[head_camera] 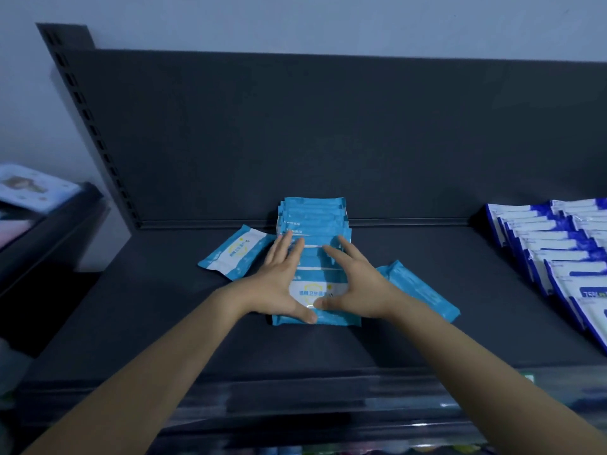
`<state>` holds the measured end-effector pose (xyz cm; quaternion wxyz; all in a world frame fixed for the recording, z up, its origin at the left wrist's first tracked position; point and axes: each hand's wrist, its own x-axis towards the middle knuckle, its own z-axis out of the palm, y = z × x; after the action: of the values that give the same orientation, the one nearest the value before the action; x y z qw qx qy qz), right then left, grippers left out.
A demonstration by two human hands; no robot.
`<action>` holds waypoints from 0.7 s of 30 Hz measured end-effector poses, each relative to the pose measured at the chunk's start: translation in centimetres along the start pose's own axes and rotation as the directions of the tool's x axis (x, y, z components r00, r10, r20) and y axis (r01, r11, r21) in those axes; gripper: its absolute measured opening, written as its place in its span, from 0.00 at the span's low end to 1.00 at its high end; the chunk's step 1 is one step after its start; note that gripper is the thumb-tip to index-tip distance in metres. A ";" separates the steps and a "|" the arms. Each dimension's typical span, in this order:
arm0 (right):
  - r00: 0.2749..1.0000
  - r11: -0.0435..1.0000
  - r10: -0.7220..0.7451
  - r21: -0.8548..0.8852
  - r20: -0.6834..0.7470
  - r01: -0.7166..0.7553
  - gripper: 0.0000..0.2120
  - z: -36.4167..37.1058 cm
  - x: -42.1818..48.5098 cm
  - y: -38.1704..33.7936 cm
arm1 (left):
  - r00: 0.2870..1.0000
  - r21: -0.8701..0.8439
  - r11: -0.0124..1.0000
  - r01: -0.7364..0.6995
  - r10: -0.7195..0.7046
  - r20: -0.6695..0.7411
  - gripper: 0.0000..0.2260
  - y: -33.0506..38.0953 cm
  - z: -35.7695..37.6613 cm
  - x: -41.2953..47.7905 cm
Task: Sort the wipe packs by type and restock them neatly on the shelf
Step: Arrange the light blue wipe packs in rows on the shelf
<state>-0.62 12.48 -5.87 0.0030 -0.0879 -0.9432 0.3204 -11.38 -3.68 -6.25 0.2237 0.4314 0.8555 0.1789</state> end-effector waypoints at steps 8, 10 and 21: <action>0.859 0.541 0.462 0.838 -0.219 -0.077 0.36 0.1 4.2 1.5 | 0.928 -0.879 0.477 -0.004 -0.326 -0.181 0.44 -0.2 -2.0 5.3; 0.851 0.456 0.497 0.886 -0.172 -0.087 0.36 -0.1 6.3 2.0 | 0.893 -0.901 0.432 -0.032 -0.393 -0.220 0.26 -0.2 -2.5 7.0; 0.947 0.416 0.317 0.889 0.057 -0.192 0.39 -0.5 11.0 3.5 | 0.941 -0.958 0.286 -0.005 -0.322 -0.101 0.22 -0.7 -2.3 9.2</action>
<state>-10.88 17.42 -8.15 0.0563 -0.2346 -0.6117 0.7534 -17.90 3.21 -6.80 0.3299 0.0983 0.6445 0.6828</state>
